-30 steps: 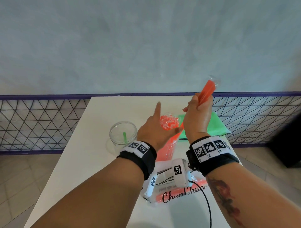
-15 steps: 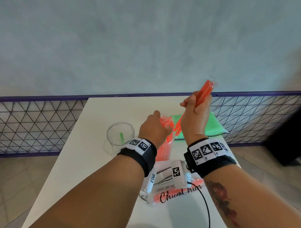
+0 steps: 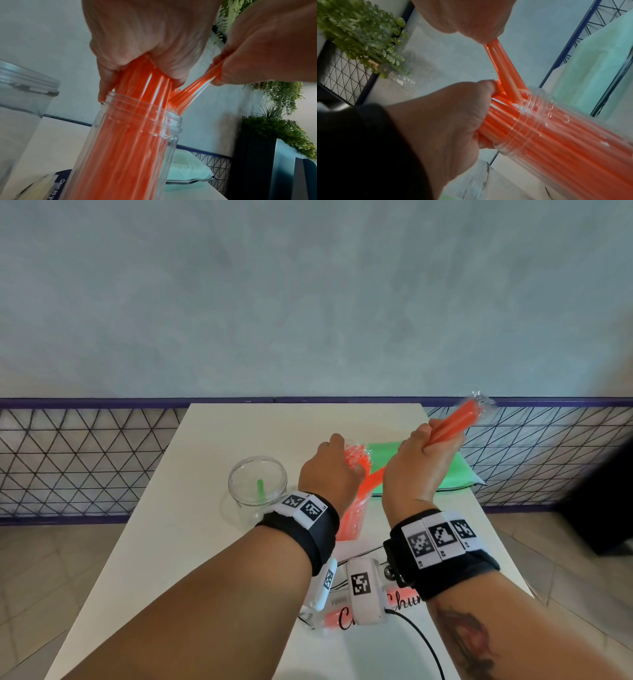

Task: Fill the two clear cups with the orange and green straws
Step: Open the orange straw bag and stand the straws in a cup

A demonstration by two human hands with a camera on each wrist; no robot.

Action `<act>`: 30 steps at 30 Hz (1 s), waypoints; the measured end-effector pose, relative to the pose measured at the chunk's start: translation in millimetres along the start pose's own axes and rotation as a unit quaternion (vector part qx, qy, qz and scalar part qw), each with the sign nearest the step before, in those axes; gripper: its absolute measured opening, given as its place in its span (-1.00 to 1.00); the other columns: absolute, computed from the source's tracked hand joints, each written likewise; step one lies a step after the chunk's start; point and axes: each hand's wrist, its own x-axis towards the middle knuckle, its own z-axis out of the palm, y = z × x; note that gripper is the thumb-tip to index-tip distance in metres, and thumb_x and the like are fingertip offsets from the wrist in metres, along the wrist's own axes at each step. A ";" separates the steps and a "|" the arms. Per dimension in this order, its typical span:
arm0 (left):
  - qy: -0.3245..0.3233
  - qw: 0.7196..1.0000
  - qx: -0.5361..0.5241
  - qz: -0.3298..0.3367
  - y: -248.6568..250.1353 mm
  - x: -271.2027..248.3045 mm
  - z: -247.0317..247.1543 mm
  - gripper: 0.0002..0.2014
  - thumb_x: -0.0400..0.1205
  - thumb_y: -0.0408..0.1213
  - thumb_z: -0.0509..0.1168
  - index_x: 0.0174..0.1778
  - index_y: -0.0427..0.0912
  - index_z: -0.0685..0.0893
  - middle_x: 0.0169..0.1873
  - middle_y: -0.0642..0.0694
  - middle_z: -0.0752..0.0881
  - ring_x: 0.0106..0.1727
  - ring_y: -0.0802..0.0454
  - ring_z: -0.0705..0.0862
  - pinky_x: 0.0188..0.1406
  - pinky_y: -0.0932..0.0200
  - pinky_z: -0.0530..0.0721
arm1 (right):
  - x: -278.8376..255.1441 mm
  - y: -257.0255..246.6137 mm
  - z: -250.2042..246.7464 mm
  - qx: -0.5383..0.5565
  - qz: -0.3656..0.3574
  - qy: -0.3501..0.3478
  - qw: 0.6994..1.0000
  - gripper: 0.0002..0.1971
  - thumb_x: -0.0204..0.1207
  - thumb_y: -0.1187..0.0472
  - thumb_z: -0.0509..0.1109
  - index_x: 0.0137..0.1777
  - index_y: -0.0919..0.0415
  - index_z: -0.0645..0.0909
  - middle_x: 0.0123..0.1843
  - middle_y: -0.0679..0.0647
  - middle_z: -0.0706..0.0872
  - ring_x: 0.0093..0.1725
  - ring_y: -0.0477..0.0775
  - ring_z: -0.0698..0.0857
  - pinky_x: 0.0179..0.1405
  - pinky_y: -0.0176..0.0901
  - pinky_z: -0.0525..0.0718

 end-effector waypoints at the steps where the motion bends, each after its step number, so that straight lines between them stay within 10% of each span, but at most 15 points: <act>1: -0.001 1.000 -0.001 -0.002 0.2 -0.1 -0.2 -0.69 0.65 -0.07 0.24 0.21 -0.14 0.43 0.09 -0.10 0.58 0.01 -0.23 0.66 -0.11 0.06 0.52 | 0.1 0.3 2.2 -0.005 -0.004 -0.004 1.000 -0.85 0.66 0.17 0.12 0.18 0.12 0.38 0.06 0.17 0.62 -0.03 0.15 0.62 0.08 0.23 0.68; 10: -0.013 1.000 -0.002 -0.010 -1.8 4.0 1.3 -0.65 0.63 0.01 0.29 0.18 -0.11 0.42 0.07 -0.10 0.59 -0.09 -0.18 0.60 -0.19 0.06 0.47 | -2.2 5.7 12.9 -0.090 -0.075 -0.073 0.990 -0.81 0.74 0.30 0.13 0.28 0.37 0.41 0.01 0.04 0.53 -0.09 0.00 0.56 -0.13 -0.41 0.49; 13: -0.018 1.000 -0.001 -0.018 -1.7 3.2 -0.9 -0.73 0.65 -0.09 0.25 0.17 -0.12 0.41 0.08 -0.12 0.57 -0.05 -0.21 0.62 -0.18 0.04 0.47 | -14.2 13.1 13.5 -0.108 -0.112 -0.132 0.979 -0.82 0.73 0.31 0.13 0.24 0.36 0.40 0.05 0.14 0.53 -0.04 0.08 0.60 -0.04 -0.20 0.56; 17: -0.013 1.000 0.022 -0.003 -2.3 -0.2 -0.5 -0.58 0.68 0.04 0.17 0.40 -0.07 0.38 0.19 -0.14 0.57 -0.03 -0.18 0.66 -0.14 0.04 0.55 | -27.2 24.3 3.8 -0.134 -0.137 -0.186 0.964 -0.92 0.71 0.41 0.15 0.12 0.25 0.37 -0.07 -0.05 0.41 -0.09 -0.37 0.50 -0.14 -0.54 0.46; 20: -0.020 1.000 -0.002 0.011 -7.5 -2.6 1.7 -0.46 0.71 0.11 0.06 0.62 0.11 0.22 0.31 -0.12 0.55 0.15 -0.19 0.70 0.00 0.02 0.60 | -29.1 20.7 0.2 -0.138 -0.103 -0.232 0.957 -0.93 0.69 0.38 0.19 0.10 0.25 0.39 -0.04 -0.01 0.44 -0.11 -0.16 0.53 -0.14 -0.31 0.58; 23: -0.019 0.999 0.014 0.042 -8.1 -0.7 1.5 -0.54 0.55 0.20 -0.17 0.17 0.14 0.49 0.04 -0.08 0.65 -0.09 -0.16 0.75 -0.13 -0.03 0.74 | -30.0 8.4 -4.1 -0.182 -0.100 -0.284 0.936 -0.68 0.64 0.19 0.33 0.28 0.32 0.37 0.13 0.05 0.50 0.08 0.08 0.58 0.15 0.01 0.63; 26: -0.029 0.999 0.002 0.021 -5.8 -1.5 0.1 -0.57 0.40 0.21 -0.29 -0.17 0.09 0.39 -0.18 -0.12 0.62 -0.25 -0.17 0.71 -0.27 0.00 0.70 | -19.4 -21.2 -5.9 -0.164 -0.282 -0.284 0.902 -0.30 0.61 0.16 0.37 0.62 0.38 0.12 0.52 0.04 0.27 0.55 0.01 0.31 0.61 -0.22 0.25; 30: 0.009 0.997 -0.069 0.034 -8.7 -11.0 2.7 -0.78 0.68 0.03 0.03 -0.06 0.00 0.49 -0.10 -0.18 0.60 -0.17 -0.22 0.68 -0.15 -0.04 0.68 | 11.8 -53.2 13.8 -0.295 -0.422 -0.348 0.784 -0.46 0.70 0.18 0.16 0.65 0.31 0.25 0.69 0.20 0.25 0.71 0.26 0.15 0.65 0.22 0.20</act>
